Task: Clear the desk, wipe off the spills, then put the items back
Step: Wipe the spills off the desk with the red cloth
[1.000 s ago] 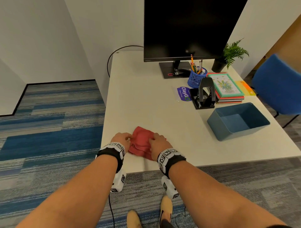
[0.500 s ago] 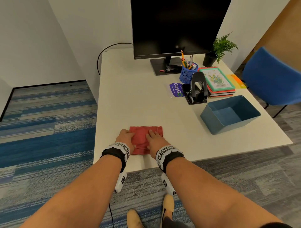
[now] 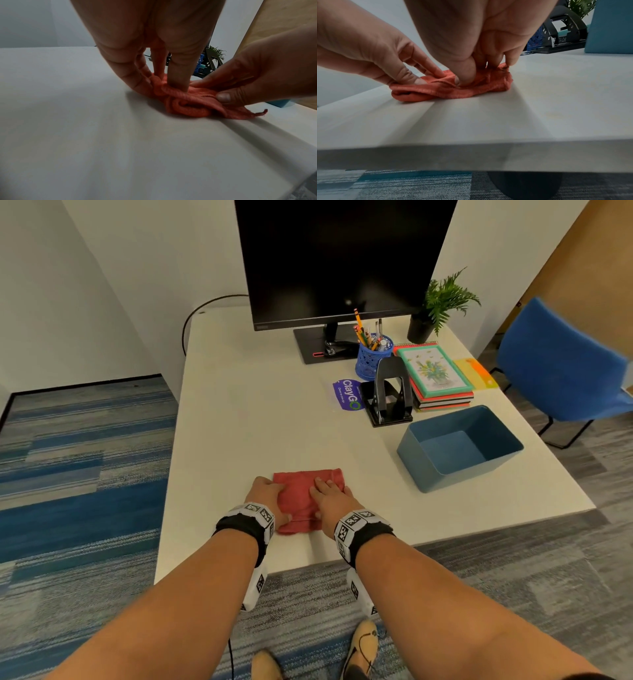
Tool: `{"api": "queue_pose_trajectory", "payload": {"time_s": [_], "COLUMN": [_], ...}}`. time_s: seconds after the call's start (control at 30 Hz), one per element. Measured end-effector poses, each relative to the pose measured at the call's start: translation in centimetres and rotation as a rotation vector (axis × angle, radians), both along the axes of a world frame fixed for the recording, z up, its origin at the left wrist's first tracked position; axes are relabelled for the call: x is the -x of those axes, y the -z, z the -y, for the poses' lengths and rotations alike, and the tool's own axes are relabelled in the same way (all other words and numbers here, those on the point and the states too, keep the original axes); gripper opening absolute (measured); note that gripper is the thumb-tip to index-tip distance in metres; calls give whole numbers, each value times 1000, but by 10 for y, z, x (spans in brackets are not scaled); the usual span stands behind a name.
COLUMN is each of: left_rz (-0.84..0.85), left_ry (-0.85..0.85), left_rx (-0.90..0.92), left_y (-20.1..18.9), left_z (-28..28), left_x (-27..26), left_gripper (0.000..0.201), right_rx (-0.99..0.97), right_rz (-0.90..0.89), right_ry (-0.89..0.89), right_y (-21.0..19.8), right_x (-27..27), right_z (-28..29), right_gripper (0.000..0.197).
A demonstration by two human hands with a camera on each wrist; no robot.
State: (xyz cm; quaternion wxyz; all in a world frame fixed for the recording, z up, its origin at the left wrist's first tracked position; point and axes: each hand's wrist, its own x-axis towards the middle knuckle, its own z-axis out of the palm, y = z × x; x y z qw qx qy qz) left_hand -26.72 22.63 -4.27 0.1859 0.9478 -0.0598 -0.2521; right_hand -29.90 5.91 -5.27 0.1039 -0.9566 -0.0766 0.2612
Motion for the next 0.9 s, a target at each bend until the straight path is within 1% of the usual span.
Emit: {"api": "queue_pose_trajectory", "payload": {"time_s": [0.43,0.73,0.83,0.9], "left_rz": [-17,-30,-32,-23], "left_ry": [-52,-99,-129,-152], "left_rx": [-4,-42,-50,-41], "left_y": [-1,-3,-3,-4], "left_z": [84,119,122,122], "left_x": [-18,-31,-33,-34], "left_gripper": [83,82,77,69], "right_rx": [30,32,26,21], "right_rz": [-47,-58,-62,-55], "right_ry": [-41,-69,-76,-76], "right_y": [-7,-12,-11,-10], "right_x": [-24,-40,-44,-47], "right_z": [86,119,121,121], "right_gripper": [72,72,72,70]}}
